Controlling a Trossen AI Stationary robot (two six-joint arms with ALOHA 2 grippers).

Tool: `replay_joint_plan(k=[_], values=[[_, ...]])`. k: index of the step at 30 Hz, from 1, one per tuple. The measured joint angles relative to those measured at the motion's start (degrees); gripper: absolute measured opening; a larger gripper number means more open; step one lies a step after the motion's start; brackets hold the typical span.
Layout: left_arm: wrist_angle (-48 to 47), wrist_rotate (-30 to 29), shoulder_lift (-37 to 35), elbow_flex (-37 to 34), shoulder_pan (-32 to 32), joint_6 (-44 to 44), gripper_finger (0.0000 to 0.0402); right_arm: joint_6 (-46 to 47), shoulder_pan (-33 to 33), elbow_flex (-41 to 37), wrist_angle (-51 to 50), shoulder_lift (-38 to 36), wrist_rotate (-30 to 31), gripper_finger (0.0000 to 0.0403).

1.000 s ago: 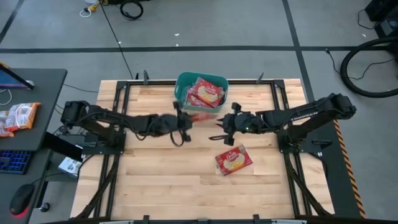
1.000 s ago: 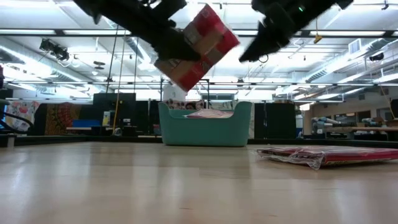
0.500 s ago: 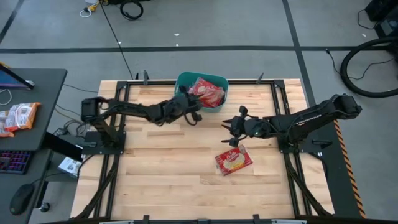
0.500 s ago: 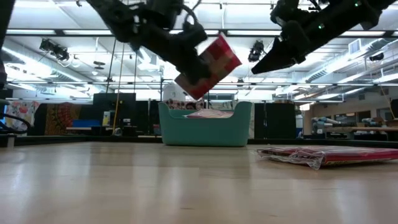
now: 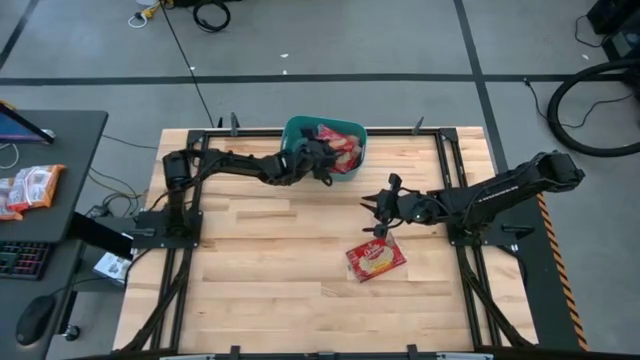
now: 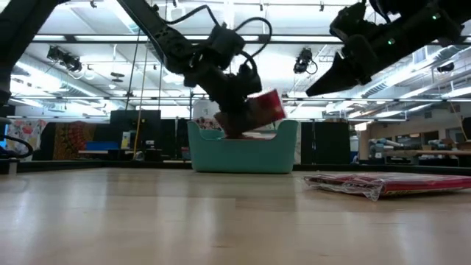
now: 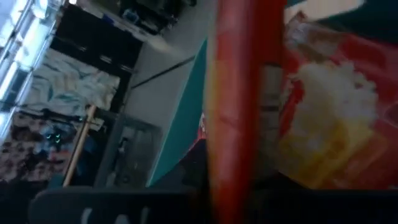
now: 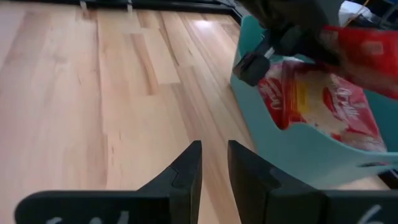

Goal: Sort popcorn bags into baskets
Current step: Put the red popcorn bag into the green bin

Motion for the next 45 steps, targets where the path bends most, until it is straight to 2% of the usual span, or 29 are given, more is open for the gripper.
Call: replay_joint_plan(k=[3,8,12,14,16,19,22,25,30,32,35,40,45], values=[[-2.03,0.4,0.15,0.26,-0.03,-1.32,0.0072,-0.02,0.34,-0.6,1.15,0.11,0.0,0.0082],[-5.77,8.1,-1.5,1.25,-0.37,-5.96,0.0125,-0.19,0.93,-0.98,0.02,-1.05,0.45,0.0082],[-15.03,13.08,-2.87,4.77,0.06,-11.24,0.016,-0.53,1.35,-0.93,0.68,-1.4,0.43,0.0082],[-21.76,13.37,-2.9,7.23,0.86,-14.8,0.017,-0.54,1.52,-0.91,1.61,-1.4,0.48,0.0081],[-26.77,16.32,-2.83,9.22,1.74,-17.1,0.0174,-0.67,1.78,-0.91,1.58,-1.59,0.43,0.0081],[-29.65,22.06,-2.75,9.73,2.37,-19.79,0.0176,-0.65,2.11,-0.91,1.95,-1.73,0.41,0.0081],[-31.76,23.65,-2.59,9.71,1.52,-20.26,0.0176,-0.65,2.65,-0.91,1.96,-1.77,0.41,0.0081],[-32.79,21.16,-2.59,9.69,0.6,-18.32,0.0176,-0.65,3.21,-0.91,2.1,-1.77,0.42,0.0081],[-30.85,12.59,-2.59,9.69,-0.58,-12.46,0.0175,-0.81,3.74,-0.91,2.44,-1.77,0.41,0.0081],[-30.08,11.38,-2.59,9.67,-0.84,-10.2,0.0168,-0.86,3.83,-0.91,2.44,-1.77,0.41,0.0081],[-27.67,8.81,-2.59,9.65,-1.78,-7.45,0.0141,-0.9,3.87,-0.91,2.43,-1.77,0.43,0.0081],[-21.45,-0.42,-2.59,9.65,-3.51,0.36,0.0079,-1.09,3.93,-0.91,2.43,-1.77,0.43,0.0081],[-18.44,-3.35,-2.59,9.65,-2.31,3.86,0.0034,-1.09,3.92,-0.91,2.43,-1.77,0.41,0.0081]])
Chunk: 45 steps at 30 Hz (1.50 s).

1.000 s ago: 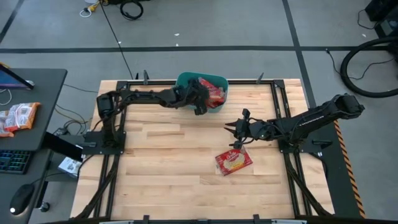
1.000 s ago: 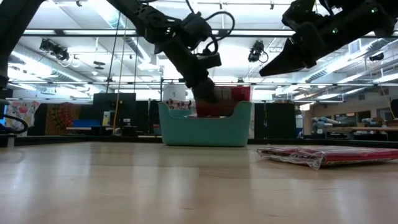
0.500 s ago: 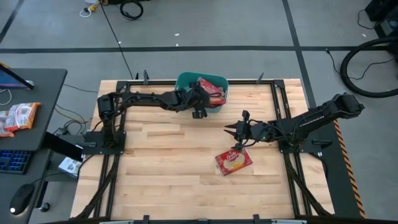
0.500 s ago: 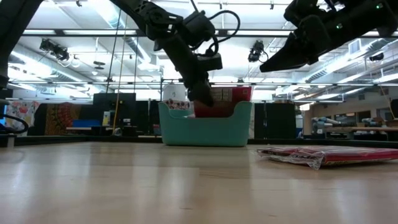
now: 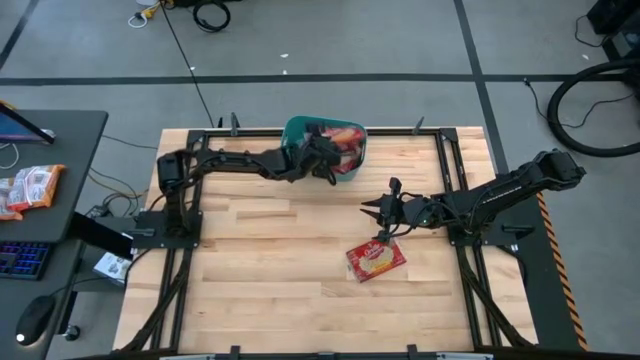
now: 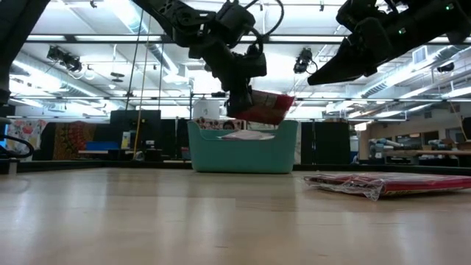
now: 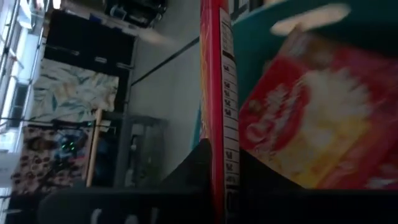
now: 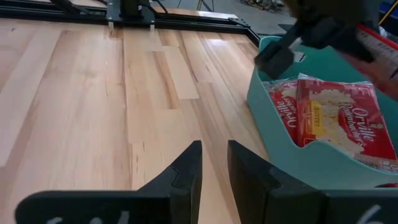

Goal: Sort popcorn bags into baskets
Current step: Put the red popcorn bag into the green bin

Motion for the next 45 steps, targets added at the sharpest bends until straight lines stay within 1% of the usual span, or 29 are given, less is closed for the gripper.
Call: replay_joint_plan(k=[4,7,9,13,15,19,25,28,32,35,39,45], values=[[0.1,0.36,0.46,-0.01,2.41,1.3,0.0027,0.02,0.08,0.0,0.0,0.02,0.0,0.0081],[0.04,4.06,1.05,-0.35,4.54,1.4,0.0035,0.02,0.09,0.0,0.01,0.02,-0.16,0.0081],[-1.15,5.37,1.41,-0.42,5.39,1.26,0.0039,0.02,0.09,0.0,0.02,0.02,-0.49,0.0081],[-3.22,10.14,1.69,-0.44,5.52,2.33,0.0042,0.04,0.09,0.0,0.04,0.02,-0.68,0.0081],[-4.33,11.11,1.77,-0.44,5.25,2.18,0.0049,0.02,0.09,0.0,0.01,0.02,-0.66,0.0081],[-7.17,11.27,1.77,-0.42,5.0,-1.13,0.0087,0.05,0.09,0.0,0.17,0.02,-0.66,0.0081],[-11.26,11.15,1.68,-0.21,3.55,-5.1,0.0173,0.43,0.09,0.0,0.09,0.02,-0.81,0.0081],[-16.48,12.16,1.68,1.97,3.14,-8.45,0.0212,0.44,0.09,0.0,0.2,0.02,-0.83,0.0081],[-25.57,16.44,1.66,6.71,3.65,-14.96,0.0246,0.44,0.09,0.0,0.16,0.02,-0.85,0.0081],[-31.18,19.27,1.58,10.15,3.24,-19.45,0.0253,0.55,0.09,0.0,-0.5,0.02,-0.85,0.0081],[-32.81,21.09,1.53,11.26,-0.25,-23.6,0.0244,1.53,0.09,0.0,-3.03,0.02,-0.87,0.0081],[-33.02,20.17,1.53,10.97,-7.73,-24.6,0.0214,3.63,0.09,0.0,-6.81,0.02,-1.4,0.0081]])
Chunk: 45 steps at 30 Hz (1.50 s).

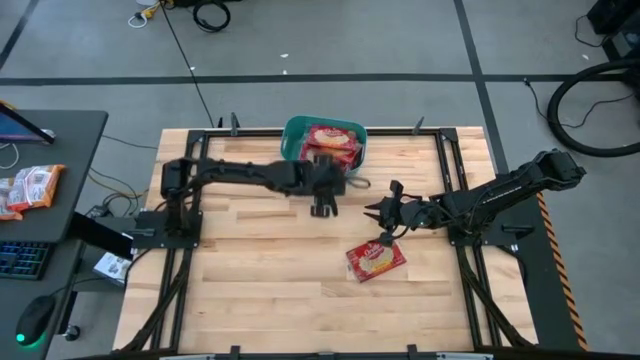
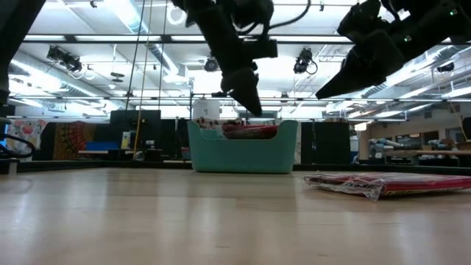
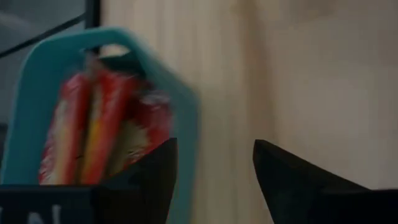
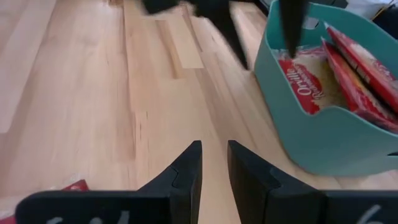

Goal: Sort popcorn bags into baskets
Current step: Put the red popcorn bag into the green bin

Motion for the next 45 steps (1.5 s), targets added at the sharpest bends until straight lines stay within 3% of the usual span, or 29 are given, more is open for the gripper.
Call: replay_joint_plan(k=[14,24,29,34,40,45], values=[[-9.19,-0.68,0.0,-0.82,-9.38,-9.19,0.016,0.51,4.31,0.0,0.37,1.57,-5.11,0.0081],[6.12,-3.68,-8.26,-18.52,-14.14,-10.88,0.0146,5.83,8.69,0.67,4.52,9.74,-13.73,0.0081],[19.38,-0.11,-13.2,-27.92,-16.73,-8.82,0.0146,15.2,10.72,4.52,-6.05,15.43,-19.41,0.0081],[31.59,4.38,-14.09,-32.98,-18.65,-8.07,0.0146,17.42,13.72,10.01,-17.89,19.85,-19.92,0.0081],[31.24,2.66,-13.92,-33.78,-19.92,-10.58,0.0146,17.13,16.99,18.79,-31.42,24.22,-16.28,0.0095],[30.38,1.23,-13.95,-33.86,-19.99,-11.12,0.0146,14.29,20.29,24.74,-38.34,28.36,-14.36,0.0133]])
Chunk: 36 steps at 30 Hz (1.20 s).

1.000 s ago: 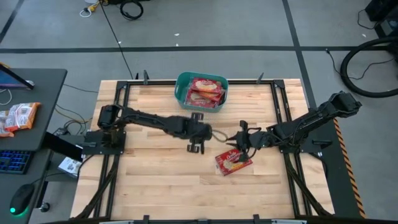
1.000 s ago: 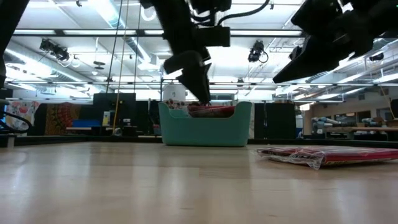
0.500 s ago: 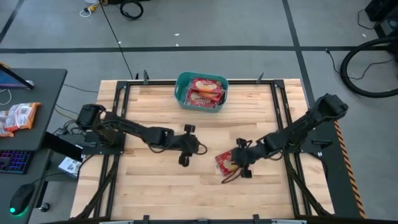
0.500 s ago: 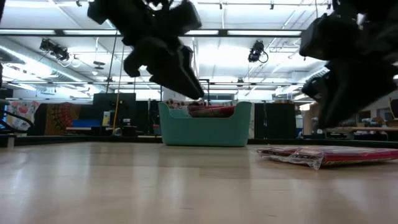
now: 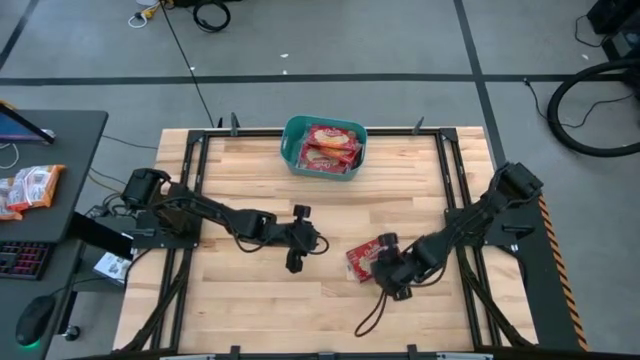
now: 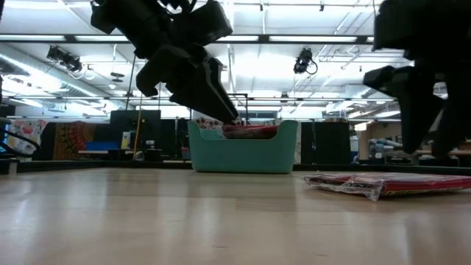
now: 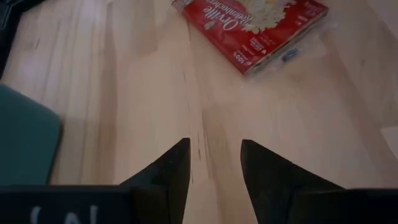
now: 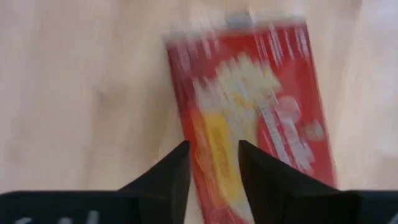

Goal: Sort popcorn bags into baskets
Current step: Put the red popcorn bag into the green bin

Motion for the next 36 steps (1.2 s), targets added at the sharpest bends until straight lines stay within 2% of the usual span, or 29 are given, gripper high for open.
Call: replay_joint_plan(k=[2,8,13,18,27,32,36], values=[[-0.91,-0.45,-0.02,0.02,0.0,-1.29,0.0146,-0.39,0.71,1.08,-2.16,1.61,1.39,0.0156],[-2.03,-0.91,-1.01,0.01,-0.36,-2.97,0.0146,-0.53,1.96,1.33,0.06,6.03,3.33,0.0221],[-2.5,-0.84,-1.97,0.11,-0.79,-3.72,0.0146,-0.42,1.96,1.45,-0.05,8.7,3.99,0.0229],[-3.49,-0.86,-2.55,0.07,-1.2,-4.28,0.0146,-0.86,1.81,1.55,0.18,9.38,3.93,0.0177],[-6.51,-1.02,-3.97,0.04,-2.97,-3.71,0.0146,-5.72,0.74,1.57,-0.61,8.93,3.99,0.0017],[-11.13,-3.63,-7.6,0.07,-3.87,-3.9,0.0146,-11.04,-2.74,3.52,-1.64,5.24,6.21,0.001],[-12.87,-3.32,-9.09,0.12,-3.85,-5.61,0.0146,-16.19,-7.16,4.31,-2.02,0.41,9.1,0.0005]])
